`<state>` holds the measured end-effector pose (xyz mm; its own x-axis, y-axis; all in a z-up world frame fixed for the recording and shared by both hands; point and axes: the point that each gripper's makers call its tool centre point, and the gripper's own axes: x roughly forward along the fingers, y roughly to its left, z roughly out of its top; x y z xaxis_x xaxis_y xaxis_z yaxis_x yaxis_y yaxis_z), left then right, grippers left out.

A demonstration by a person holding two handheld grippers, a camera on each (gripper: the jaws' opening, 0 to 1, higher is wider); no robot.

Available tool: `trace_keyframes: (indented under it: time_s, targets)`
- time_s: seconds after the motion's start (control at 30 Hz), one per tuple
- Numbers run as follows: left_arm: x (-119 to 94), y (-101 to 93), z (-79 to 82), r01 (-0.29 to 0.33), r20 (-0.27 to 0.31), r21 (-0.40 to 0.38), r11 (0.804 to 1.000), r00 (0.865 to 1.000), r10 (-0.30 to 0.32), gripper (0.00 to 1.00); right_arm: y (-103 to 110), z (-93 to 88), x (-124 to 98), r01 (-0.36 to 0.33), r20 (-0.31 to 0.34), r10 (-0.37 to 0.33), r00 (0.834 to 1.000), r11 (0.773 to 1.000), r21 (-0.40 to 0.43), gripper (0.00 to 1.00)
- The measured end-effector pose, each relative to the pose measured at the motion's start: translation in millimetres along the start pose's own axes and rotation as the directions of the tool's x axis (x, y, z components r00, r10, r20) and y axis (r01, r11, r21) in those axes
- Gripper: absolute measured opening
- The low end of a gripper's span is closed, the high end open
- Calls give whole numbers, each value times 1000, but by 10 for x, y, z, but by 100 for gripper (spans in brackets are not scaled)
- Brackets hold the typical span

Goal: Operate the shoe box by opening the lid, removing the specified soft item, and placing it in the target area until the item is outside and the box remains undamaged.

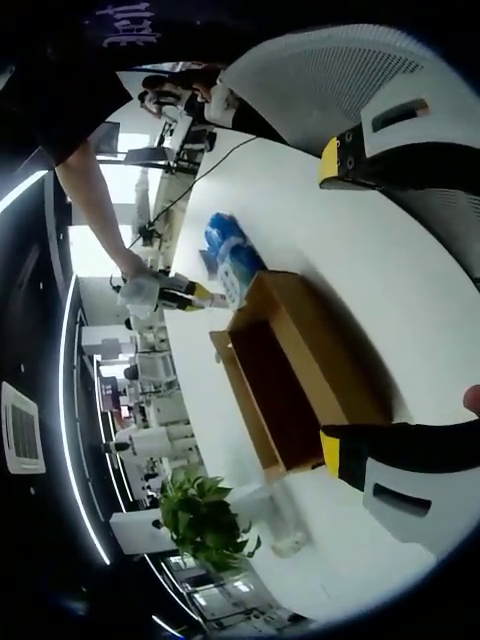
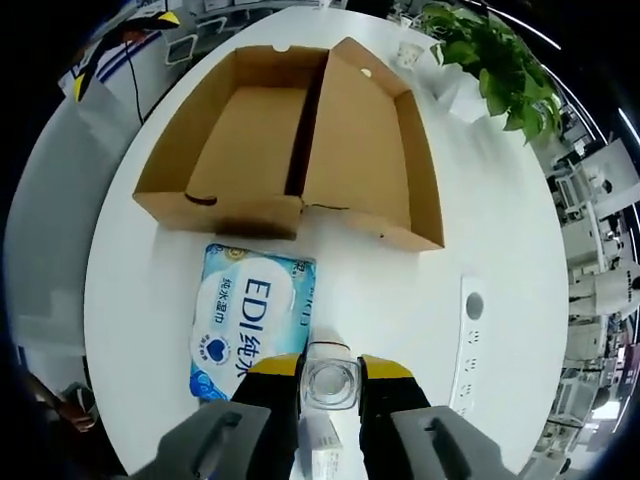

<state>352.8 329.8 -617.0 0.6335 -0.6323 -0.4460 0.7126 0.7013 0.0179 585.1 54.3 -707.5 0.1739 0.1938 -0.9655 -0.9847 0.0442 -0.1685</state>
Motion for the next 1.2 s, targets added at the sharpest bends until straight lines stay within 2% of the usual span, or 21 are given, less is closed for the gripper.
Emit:
trace_keyframes:
  time_s: [0.6,1.2]
  targets:
    - [-3,12,-5,0,-2,-8,1000,1000,0,96,-42,4,29,-1,9,1,1000,1000,13,18]
    - [6,21,-14,-3,-5,-13,1000,1000,3,96,-102,-17,27,25,9,-25,1000,1000,15,29]
